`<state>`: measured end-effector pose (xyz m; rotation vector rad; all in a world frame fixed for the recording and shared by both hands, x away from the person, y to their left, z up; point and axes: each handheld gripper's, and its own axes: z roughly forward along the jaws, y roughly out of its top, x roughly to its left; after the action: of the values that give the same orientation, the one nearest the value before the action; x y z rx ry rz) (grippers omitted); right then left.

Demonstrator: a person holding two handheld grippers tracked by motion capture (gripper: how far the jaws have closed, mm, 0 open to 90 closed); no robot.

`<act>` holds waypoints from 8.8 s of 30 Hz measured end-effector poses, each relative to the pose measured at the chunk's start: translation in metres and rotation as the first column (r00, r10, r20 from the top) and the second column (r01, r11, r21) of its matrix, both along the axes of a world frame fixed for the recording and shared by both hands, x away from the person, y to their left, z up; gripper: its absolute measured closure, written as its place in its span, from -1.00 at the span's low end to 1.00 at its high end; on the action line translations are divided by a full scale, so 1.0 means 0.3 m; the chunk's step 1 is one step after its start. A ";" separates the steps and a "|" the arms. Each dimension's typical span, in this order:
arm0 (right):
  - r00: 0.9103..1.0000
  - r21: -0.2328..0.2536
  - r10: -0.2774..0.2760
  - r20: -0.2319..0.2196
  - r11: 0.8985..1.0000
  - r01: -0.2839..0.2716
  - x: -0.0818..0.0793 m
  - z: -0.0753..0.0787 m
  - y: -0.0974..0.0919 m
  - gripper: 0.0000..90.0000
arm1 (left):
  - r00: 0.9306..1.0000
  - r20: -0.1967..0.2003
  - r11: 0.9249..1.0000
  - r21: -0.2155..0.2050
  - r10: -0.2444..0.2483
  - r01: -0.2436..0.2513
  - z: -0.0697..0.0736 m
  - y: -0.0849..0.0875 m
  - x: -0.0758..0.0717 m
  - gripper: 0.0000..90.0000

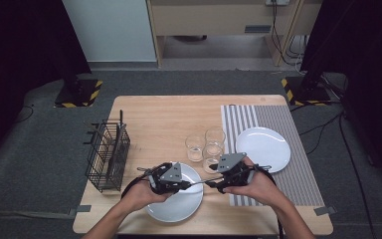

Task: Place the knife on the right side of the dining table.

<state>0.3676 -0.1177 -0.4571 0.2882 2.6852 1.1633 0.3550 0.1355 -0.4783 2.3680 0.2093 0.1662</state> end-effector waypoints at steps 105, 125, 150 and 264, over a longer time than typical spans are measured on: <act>0.992 -0.118 0.122 0.024 0.986 -0.119 -0.022 -0.054 0.048 0.85 | 0.994 0.087 0.994 -0.091 0.061 -0.053 0.050 0.002 0.006 0.00; 0.995 -0.131 0.093 0.036 0.987 -0.087 -0.030 -0.065 0.011 0.85 | 0.976 0.102 0.957 -0.239 0.193 -0.164 0.084 0.047 -0.003 -0.78; 0.998 -0.133 0.025 0.063 0.991 -0.016 -0.029 -0.033 -0.057 0.85 | 0.963 0.067 0.937 -0.257 0.262 -0.237 0.029 0.081 -0.005 -0.88; 0.868 -0.215 -0.382 0.318 0.863 0.458 0.208 0.200 -0.353 0.85 | 0.936 -0.049 0.916 -0.193 0.348 -0.351 -0.041 0.110 0.018 -0.92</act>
<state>0.4299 -0.2237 -0.3972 0.5942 2.3412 0.6243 0.3605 0.1685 -0.4906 2.1148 0.6292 0.2860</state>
